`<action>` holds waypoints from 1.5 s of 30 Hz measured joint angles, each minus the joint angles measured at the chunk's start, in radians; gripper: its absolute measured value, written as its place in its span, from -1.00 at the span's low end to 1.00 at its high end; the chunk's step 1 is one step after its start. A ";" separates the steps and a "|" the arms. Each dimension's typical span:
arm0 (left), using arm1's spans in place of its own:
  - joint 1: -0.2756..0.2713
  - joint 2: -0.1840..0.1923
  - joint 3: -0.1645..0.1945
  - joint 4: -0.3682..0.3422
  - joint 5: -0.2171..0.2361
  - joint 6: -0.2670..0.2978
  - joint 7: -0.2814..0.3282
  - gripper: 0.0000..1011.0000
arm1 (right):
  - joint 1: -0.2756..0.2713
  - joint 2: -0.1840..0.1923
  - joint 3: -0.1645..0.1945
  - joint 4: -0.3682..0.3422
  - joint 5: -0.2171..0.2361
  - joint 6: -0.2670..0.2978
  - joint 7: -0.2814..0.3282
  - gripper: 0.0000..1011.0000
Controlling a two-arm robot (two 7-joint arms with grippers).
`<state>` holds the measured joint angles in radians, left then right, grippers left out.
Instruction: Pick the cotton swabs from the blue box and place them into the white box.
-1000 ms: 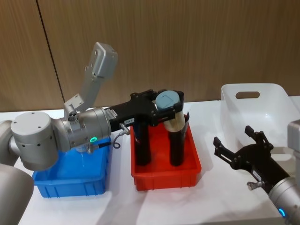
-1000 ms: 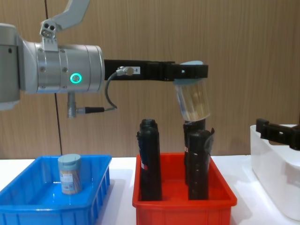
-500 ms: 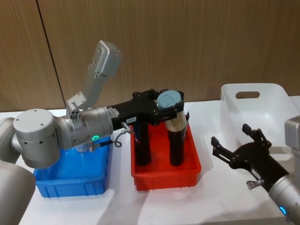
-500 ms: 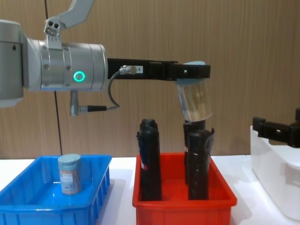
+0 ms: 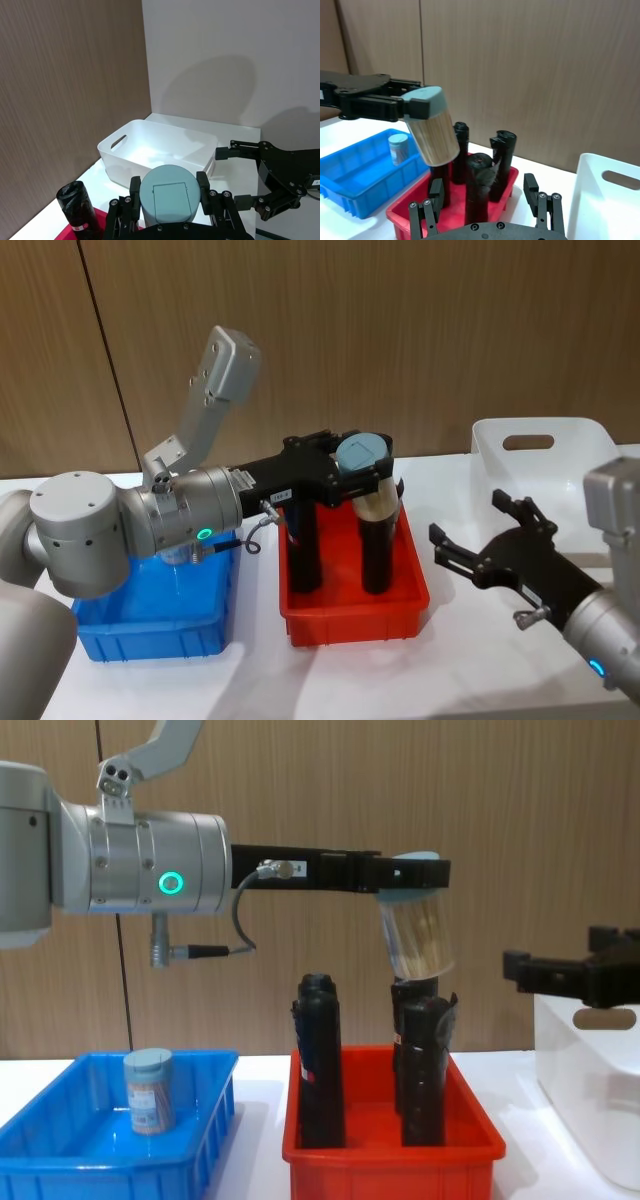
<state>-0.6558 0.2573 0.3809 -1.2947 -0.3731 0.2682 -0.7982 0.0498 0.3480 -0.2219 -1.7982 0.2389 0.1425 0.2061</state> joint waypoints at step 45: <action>-0.001 -0.001 0.000 0.000 0.001 0.001 0.000 0.33 | 0.208 -0.091 -0.046 0.155 0.016 0.089 0.271 0.98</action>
<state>-0.6570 0.2566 0.3812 -1.2947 -0.3723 0.2697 -0.7983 0.2574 0.2569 -0.2680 -1.6430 0.2553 0.2314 0.4768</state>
